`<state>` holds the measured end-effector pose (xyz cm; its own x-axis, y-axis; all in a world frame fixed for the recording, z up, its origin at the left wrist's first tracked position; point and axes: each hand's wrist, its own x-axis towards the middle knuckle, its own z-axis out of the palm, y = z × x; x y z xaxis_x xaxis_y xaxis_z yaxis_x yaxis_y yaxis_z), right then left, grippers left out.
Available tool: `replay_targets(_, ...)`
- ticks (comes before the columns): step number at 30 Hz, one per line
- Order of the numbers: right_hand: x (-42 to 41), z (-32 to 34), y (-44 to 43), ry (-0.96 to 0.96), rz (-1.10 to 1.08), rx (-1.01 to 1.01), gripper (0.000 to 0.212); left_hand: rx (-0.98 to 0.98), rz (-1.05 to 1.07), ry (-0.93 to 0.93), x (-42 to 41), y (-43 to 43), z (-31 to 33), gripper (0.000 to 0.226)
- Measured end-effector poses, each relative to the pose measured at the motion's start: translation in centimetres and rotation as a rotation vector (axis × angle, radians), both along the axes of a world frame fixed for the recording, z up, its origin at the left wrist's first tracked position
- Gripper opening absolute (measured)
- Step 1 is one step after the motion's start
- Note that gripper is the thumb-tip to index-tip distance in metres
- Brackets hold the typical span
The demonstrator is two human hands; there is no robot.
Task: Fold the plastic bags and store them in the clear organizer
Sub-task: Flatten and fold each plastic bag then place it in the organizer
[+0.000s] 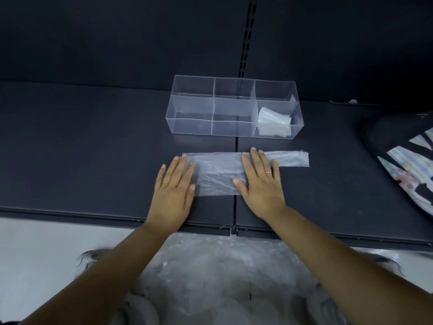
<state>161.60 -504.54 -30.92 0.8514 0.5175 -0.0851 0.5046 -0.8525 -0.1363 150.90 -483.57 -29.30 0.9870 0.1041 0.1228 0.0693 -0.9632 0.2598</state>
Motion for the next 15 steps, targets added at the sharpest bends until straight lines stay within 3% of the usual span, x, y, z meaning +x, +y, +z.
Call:
replay_targets(3, -1.7, 0.4, 1.5, 0.015, 0.178, 0.137, 0.058, -0.095, -0.049, -0.003, 1.8, -2.8, 0.3, 0.053)
replay_targets(6, -2.5, 0.0, 1.7, 0.041, 0.251, 0.079, 0.056, -0.041, -0.025, 0.158, 2.4, -4.3, -1.0, 0.058)
replay_targets(9, -1.6, -0.2, -0.4, 0.031, 0.182, 0.001, 0.061, 0.106, 0.021, 0.212, 0.9, -3.4, -2.1, 0.063)
replay_targets(15, -0.8, 0.7, -6.1, 0.023, -0.008, 0.051, 0.064, 0.143, 0.043, 0.251, -1.7, -1.2, -1.6, 0.063)
